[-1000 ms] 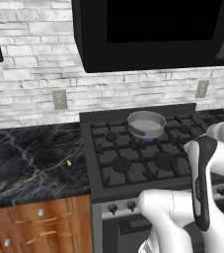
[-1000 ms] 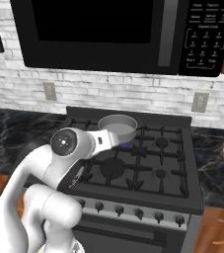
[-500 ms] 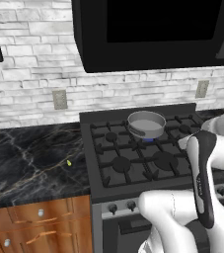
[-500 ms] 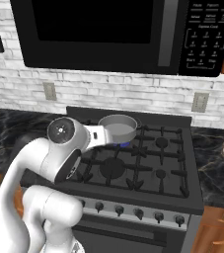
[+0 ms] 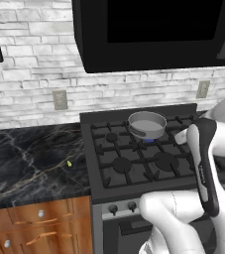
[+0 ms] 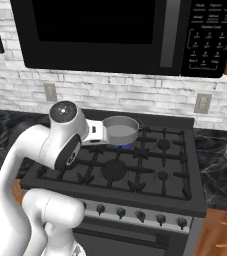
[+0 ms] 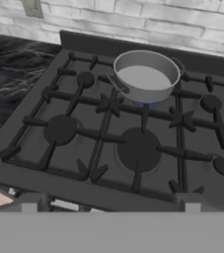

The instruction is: Turn on the burner for the pot on the stove. Wait thirty seconds for the pot to heat up. Then add the lemon wedge to the pot.

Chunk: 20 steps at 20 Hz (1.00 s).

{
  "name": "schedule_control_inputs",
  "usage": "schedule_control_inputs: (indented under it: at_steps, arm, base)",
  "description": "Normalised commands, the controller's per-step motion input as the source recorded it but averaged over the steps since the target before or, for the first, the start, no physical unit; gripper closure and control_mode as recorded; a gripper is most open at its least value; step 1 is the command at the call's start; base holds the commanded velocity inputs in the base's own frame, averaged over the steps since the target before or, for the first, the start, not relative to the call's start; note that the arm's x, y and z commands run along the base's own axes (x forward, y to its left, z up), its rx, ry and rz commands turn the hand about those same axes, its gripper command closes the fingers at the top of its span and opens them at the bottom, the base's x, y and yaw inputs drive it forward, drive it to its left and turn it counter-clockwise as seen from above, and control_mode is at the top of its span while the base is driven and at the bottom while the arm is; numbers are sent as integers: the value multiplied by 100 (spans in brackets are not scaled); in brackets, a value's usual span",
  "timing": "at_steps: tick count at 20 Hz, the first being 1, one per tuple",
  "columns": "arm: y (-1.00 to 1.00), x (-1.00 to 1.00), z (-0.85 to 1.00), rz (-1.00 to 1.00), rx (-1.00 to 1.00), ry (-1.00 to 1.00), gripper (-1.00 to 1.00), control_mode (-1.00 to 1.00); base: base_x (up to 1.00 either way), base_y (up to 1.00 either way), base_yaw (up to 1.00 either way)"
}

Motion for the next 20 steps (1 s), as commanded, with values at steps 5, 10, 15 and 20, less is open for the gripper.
schedule_control_inputs:
  at_steps: [5, 10, 15, 20]
  arm:
    - [1, -1, 0, -8, 0, 14, -100, -100]
    - [1, 0, -11, -8, 0, 12, -100, -100]
    - [8, -4, -30, -7, 0, 1, -100, -100]
    - [16, -8, -29, -8, 0, 0, -100, -100]
  base:
    - [0, 0, 0]
    - [0, 0, 0]
    - [0, 0, 0]
    - [0, 0, 0]
